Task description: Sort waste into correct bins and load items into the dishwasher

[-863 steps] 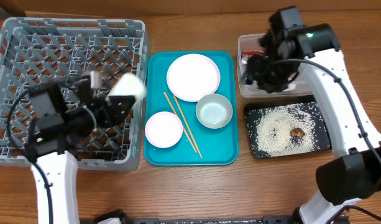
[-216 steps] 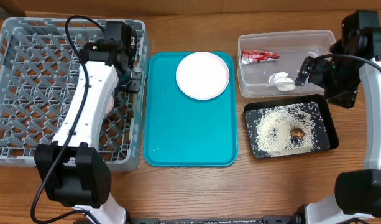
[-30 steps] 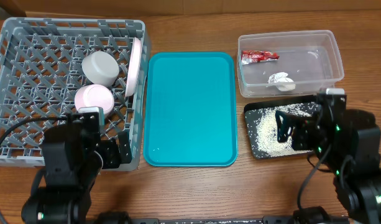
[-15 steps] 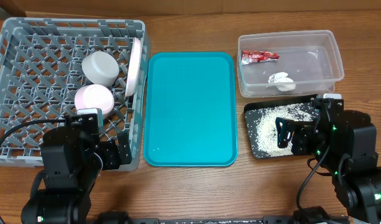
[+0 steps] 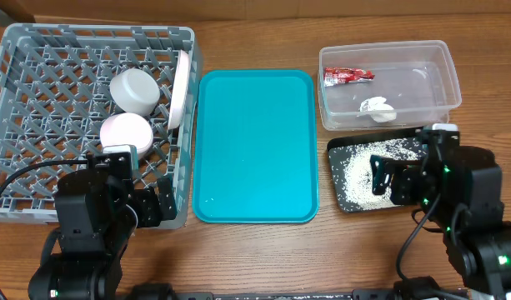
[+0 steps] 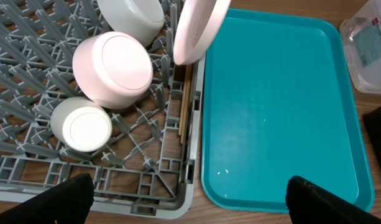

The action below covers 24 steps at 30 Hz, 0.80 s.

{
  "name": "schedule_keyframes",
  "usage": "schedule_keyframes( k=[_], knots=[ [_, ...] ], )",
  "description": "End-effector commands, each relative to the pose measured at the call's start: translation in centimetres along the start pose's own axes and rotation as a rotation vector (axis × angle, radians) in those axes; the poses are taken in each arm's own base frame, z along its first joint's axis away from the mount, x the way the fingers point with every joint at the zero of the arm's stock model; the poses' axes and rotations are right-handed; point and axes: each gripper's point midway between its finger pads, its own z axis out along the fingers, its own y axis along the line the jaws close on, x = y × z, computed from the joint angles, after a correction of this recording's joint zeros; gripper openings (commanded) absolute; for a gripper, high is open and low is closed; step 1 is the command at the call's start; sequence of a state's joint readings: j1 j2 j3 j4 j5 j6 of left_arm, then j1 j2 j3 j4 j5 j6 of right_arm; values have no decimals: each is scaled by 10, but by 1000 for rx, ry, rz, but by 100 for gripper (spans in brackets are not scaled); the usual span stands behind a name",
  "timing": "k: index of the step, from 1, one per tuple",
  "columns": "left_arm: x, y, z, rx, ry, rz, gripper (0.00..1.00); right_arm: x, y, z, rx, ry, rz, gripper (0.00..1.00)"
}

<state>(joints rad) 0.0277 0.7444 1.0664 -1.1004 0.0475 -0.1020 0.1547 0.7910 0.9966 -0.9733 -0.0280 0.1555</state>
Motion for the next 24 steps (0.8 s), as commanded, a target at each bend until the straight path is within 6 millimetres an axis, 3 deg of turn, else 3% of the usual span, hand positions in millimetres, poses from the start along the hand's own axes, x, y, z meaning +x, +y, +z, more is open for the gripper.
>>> schedule_keyframes(
  k=[1, 16, 24],
  knots=[
    [4, 0, 3, -2, 15, -8, 100, -7, -12, -8, 32, -114, 13, 100],
    [4, 0, 3, -2, 15, -8, 100, -4, -17, -2, -100, -788, -17, 100],
    [4, 0, 3, -2, 15, -8, 100, 13, -22, 13, -110, -844, -23, 100]
  ],
)
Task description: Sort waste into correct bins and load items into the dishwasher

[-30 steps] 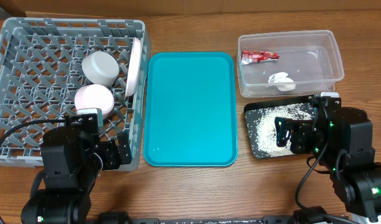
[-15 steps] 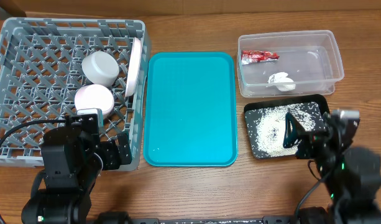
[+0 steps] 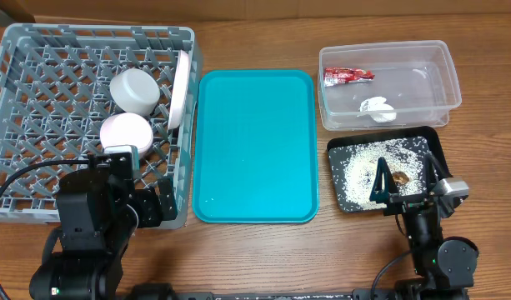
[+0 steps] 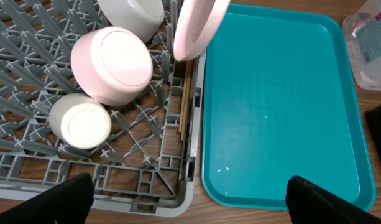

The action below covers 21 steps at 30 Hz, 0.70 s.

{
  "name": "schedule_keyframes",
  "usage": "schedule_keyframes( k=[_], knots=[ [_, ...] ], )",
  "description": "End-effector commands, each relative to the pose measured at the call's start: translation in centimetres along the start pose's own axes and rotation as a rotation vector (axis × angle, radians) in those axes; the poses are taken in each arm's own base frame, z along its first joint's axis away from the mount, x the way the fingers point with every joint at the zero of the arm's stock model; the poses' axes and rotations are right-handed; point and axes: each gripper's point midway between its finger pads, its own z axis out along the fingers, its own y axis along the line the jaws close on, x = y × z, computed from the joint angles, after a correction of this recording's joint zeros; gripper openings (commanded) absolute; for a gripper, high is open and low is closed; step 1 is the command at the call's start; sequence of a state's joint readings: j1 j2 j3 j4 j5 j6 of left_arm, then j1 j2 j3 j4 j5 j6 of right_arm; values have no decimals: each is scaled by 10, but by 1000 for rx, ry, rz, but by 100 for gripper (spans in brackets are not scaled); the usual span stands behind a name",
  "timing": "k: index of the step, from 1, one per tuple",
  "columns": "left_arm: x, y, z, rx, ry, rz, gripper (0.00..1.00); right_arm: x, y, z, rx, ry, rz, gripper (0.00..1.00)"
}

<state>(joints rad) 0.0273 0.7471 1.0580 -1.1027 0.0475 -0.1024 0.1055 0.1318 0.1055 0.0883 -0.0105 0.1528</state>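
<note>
The grey dish rack [image 3: 38,67] holds a white bowl [image 3: 134,90], a pink bowl [image 3: 124,131], an upright pink plate [image 3: 180,87], a small white cup [image 4: 84,123] and chopsticks [image 4: 185,102]. The teal tray [image 3: 255,146] is bare. A clear bin [image 3: 388,83] holds a red wrapper [image 3: 348,76] and a white crumpled scrap [image 3: 377,107]. A black bin [image 3: 355,171] holds white crumbs and a brown bit [image 3: 400,177]. My left gripper [image 4: 190,199] hangs open over the rack's front right corner. My right gripper [image 3: 403,179] stands open at the black bin's front edge, holding nothing.
Rack, tray and the two bins sit side by side from left to right on the wooden table [image 3: 255,42]. The rack's rim [image 4: 190,186] lies close beside the tray's left edge. Both arm bases stand at the table's front edge.
My right arm was raised large over the black bin's right half; now it sits lower and nearer the front edge, and the brown bit in the bin shows. The left arm has barely shifted.
</note>
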Motion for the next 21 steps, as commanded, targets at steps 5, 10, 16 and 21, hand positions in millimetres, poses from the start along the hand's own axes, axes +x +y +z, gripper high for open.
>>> schedule_keyframes(
  k=[5, 10, 16, 21],
  knots=[
    [1, 0, 0, -1, 2, -7, 100, 13, -5, -6, 7, -36, -85, 100],
    [1, 0, 0, -1, 2, -7, 100, 38, -10, -8, 19, 52, -82, 100],
    [1, 0, 0, -1, 2, -7, 100, 59, -12, -10, 14, 140, -98, 100],
    [1, 0, 0, -1, 2, -8, 100, 59, -12, -10, 17, 140, -100, 100]
  ],
)
